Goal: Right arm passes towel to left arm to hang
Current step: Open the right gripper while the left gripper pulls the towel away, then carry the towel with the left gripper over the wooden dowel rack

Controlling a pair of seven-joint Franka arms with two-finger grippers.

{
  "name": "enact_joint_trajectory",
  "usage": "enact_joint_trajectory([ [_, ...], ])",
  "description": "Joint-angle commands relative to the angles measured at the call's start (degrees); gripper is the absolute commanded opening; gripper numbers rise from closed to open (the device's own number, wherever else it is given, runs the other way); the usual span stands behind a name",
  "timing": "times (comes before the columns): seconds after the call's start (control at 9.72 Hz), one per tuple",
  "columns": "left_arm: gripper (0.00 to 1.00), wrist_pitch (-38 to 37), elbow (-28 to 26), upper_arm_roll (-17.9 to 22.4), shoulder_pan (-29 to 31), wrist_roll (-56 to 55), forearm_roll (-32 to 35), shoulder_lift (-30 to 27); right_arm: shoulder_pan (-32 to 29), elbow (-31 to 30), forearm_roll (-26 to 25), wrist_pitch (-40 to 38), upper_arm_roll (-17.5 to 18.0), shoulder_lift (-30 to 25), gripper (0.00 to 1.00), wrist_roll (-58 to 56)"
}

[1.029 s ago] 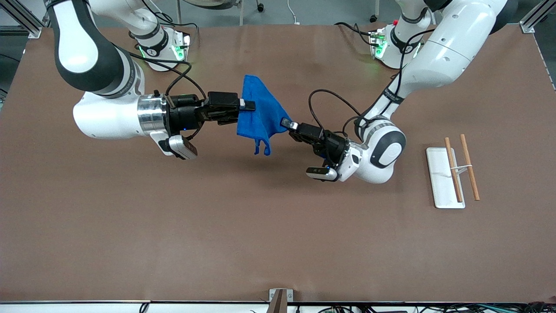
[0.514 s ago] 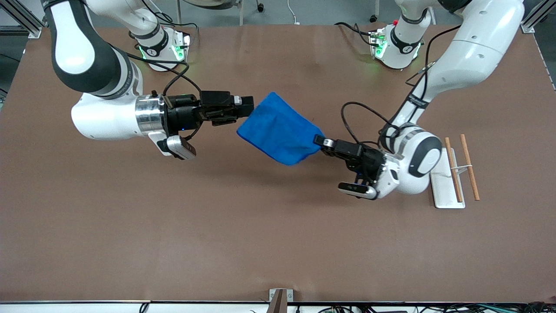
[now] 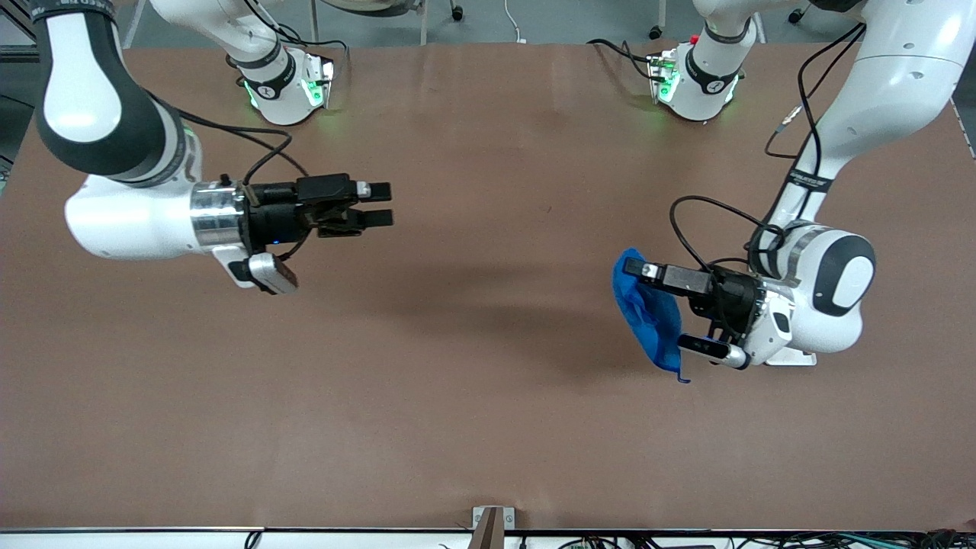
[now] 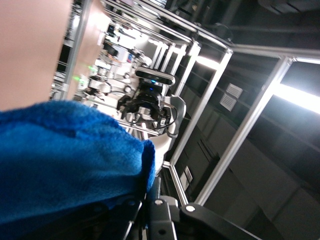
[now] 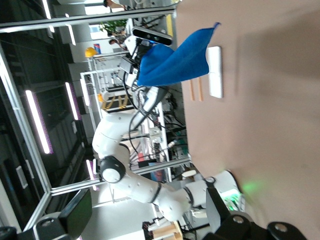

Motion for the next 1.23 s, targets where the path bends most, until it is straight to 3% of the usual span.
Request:
enact_joint_trajectory([
  [0.0, 0.0, 6.91, -1.08, 0.2, 2.38, -4.97, 10.81, -0.22, -4.74, -0.61, -11.63, -3.25, 0.62, -0.94, 1.0, 0.68],
  [0.31, 0.0, 15.27, -1.34, 0.2, 4.06, -21.36, 26.11, -3.46, -9.22, -0.61, -30.61, -4.31, 0.62, -1.38, 1.0, 0.68],
  [0.62, 0.01, 15.91, -2.65, 0.2, 5.72, -43.85, 43.5, -12.76, -14.76, -0.17, -47.15, -3.52, 0.44, -1.73, 1.0, 0.67],
  [0.82, 0.01, 14.08, -5.55, 0.11, 9.3, -50.24, 51.01, -18.93, -18.45, 0.27, -53.67, -1.17, 0.35, -2.08, 1.0, 0.59],
  [1.13, 0.01, 11.34, -8.88, 0.11, 16.61, -50.17, 56.56, -22.18, -19.35, 1.68, -62.73, 0.08, 0.53, -3.92, 1.0, 0.68],
])
